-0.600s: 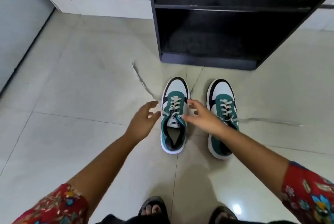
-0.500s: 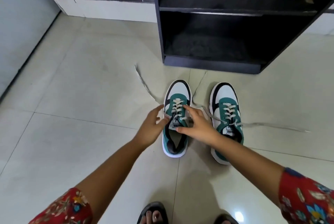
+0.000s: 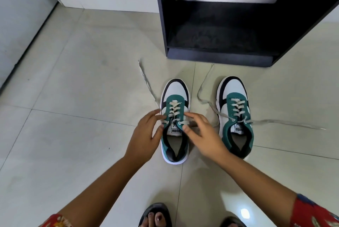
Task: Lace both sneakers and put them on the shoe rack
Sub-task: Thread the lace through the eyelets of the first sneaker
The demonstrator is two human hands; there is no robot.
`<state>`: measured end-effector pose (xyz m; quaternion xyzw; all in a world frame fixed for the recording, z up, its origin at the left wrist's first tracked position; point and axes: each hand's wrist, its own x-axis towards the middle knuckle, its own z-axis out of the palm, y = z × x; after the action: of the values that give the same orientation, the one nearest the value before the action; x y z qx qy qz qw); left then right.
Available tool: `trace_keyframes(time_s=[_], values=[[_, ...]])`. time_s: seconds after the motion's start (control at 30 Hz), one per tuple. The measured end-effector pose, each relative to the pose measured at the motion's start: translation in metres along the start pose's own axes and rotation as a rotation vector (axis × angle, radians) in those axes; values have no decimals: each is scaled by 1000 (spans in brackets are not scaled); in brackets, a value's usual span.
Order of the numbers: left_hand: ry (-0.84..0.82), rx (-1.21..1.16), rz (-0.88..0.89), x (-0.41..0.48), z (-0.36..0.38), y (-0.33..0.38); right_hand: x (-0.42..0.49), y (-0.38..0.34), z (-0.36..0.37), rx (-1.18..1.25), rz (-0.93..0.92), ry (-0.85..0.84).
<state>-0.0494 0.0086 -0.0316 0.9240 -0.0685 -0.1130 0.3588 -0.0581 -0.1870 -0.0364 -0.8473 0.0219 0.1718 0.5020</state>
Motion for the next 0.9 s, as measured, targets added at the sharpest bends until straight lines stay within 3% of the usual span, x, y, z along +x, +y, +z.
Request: trace_keyframes(time_s=[0.07,0.17,0.33,0.4,0.47,0.6,0.67,0.73,0.83,0.9], values=[[4,95,50,0,-6,-2,0,2,-10,-187,-27,34],[32,167,103,9,-14,2,5,1,-17,-368,-20,-53],[94,175,80,23,-31,1,20,-19,-40,-151,7,19],[117,201,63,24,-36,-1,22,-30,-55,43,57,-48],[144,194,25,28,-42,1,22,-42,-70,78,41,-38],[169,433,-6,34,-49,-4,24,-56,-89,-535,-193,272],[148,513,20,33,-46,-9,27,-49,-86,-833,-138,163],[106,410,110,31,-41,-9,28,-37,-76,-993,-61,-32],[20,152,171,26,-28,3,26,-35,-59,-827,-195,-53],[17,112,166,22,-22,6,25,-37,-44,-723,-238,-107]])
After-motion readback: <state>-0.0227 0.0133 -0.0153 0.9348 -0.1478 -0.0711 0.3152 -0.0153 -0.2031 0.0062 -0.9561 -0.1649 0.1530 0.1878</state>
